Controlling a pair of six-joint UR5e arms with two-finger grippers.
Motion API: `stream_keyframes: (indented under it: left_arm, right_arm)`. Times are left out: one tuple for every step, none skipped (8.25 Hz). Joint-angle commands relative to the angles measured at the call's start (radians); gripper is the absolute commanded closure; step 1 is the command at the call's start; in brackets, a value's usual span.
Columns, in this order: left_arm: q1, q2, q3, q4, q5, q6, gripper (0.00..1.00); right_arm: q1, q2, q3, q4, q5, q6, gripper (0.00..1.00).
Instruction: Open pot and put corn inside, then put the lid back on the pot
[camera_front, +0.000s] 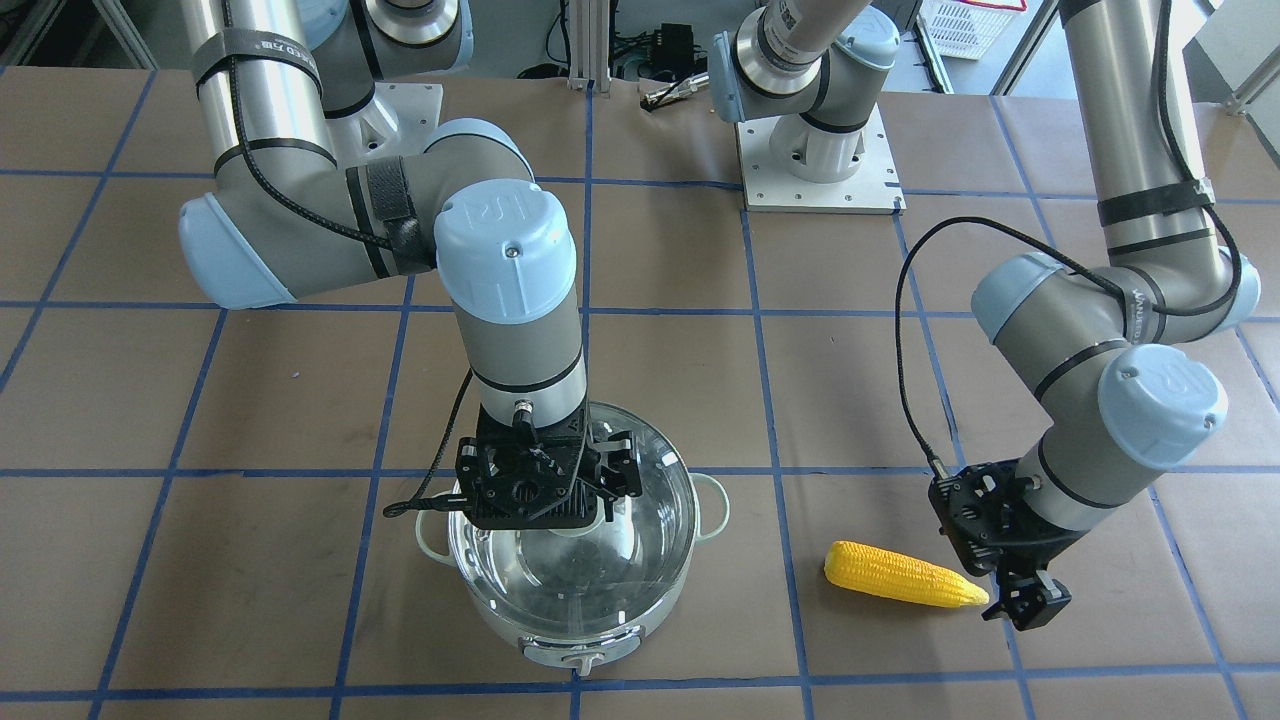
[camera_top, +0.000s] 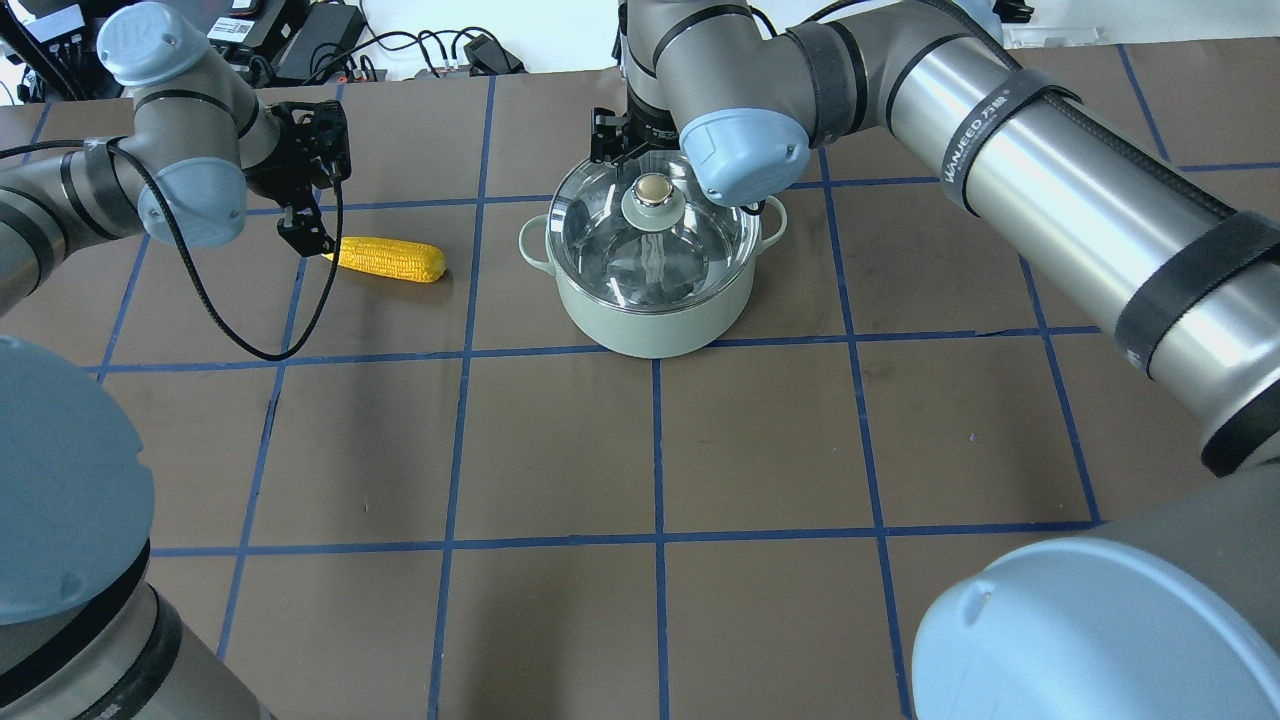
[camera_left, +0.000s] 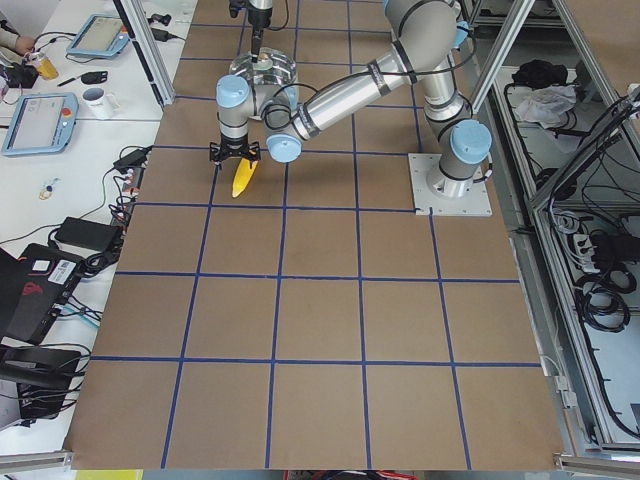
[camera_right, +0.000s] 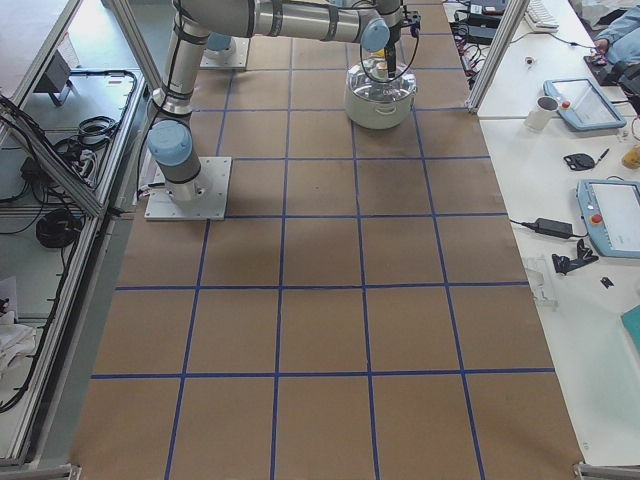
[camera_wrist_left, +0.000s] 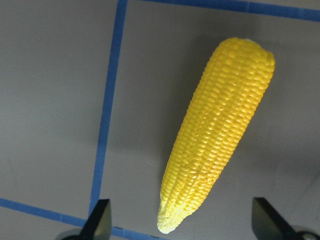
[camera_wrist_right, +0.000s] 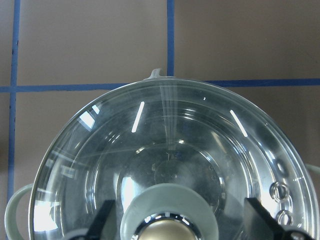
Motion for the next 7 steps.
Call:
stream_keyframes:
  left_arm:
    - [0.0,-0.049,-0.002,0.0,-0.025,0.034,0.0]
    - [0.0,-0.051,-0.002,-0.011,-0.025,0.057,0.0]
    - [-0.002,-0.051,-0.002,-0.012,-0.025,0.098,0.0]
    - [-0.002,-0.051,-0.002,-0.014,-0.037,0.105,0.0]
    - [-0.002,-0.053,-0.003,-0.012,-0.059,0.135,0.0]
    - [-0.002,-0.068,-0.002,-0.012,-0.082,0.167,0.0]
    - [-0.002,-0.082,-0.002,-0.015,-0.103,0.157,0.0]
  right_arm:
    - [0.019,0.007,0.006,0.0,-0.002,0.001,0.2]
    - [0.019,0.009,0.006,0.0,-0.002,-0.002,0.23]
    - [0.019,0.009,0.006,0.0,-0.003,-0.006,0.3]
    - [0.019,0.007,0.006,0.0,-0.008,-0.012,0.4]
    - [0.019,0.006,0.005,0.002,-0.011,-0.012,0.63]
    - [0.019,0.004,0.005,0.002,-0.014,-0.014,0.77]
    - [0.019,0.004,0.005,0.005,-0.015,-0.013,0.8]
